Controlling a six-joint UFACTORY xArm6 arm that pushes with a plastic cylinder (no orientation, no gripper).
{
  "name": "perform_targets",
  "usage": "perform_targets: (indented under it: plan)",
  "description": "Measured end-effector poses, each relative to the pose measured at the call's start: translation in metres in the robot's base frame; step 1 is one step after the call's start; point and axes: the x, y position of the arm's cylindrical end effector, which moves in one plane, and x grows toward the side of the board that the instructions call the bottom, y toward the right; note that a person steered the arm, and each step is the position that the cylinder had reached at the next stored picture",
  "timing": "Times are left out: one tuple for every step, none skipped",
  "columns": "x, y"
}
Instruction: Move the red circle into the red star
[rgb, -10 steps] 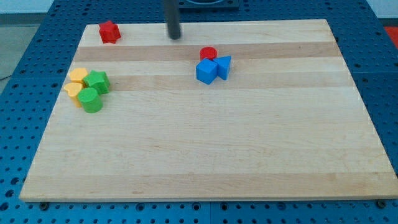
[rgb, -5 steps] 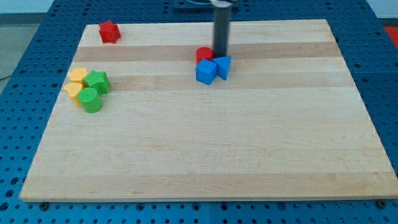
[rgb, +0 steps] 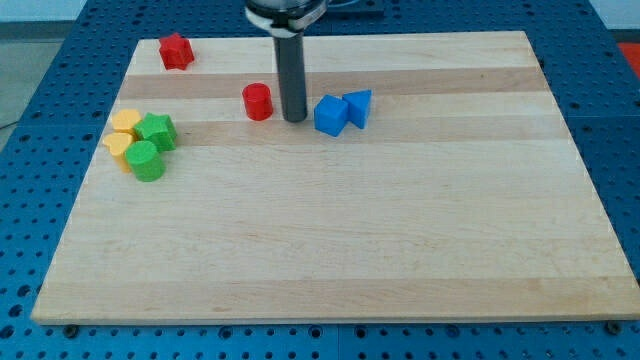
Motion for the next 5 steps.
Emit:
perform_targets:
  plan:
    - [-0.026, -0.054]
    - [-0.067, -0.082]
    - [-0.070, -0.064]
    - [-0.083, -0.055]
    - [-0.101, -0.085]
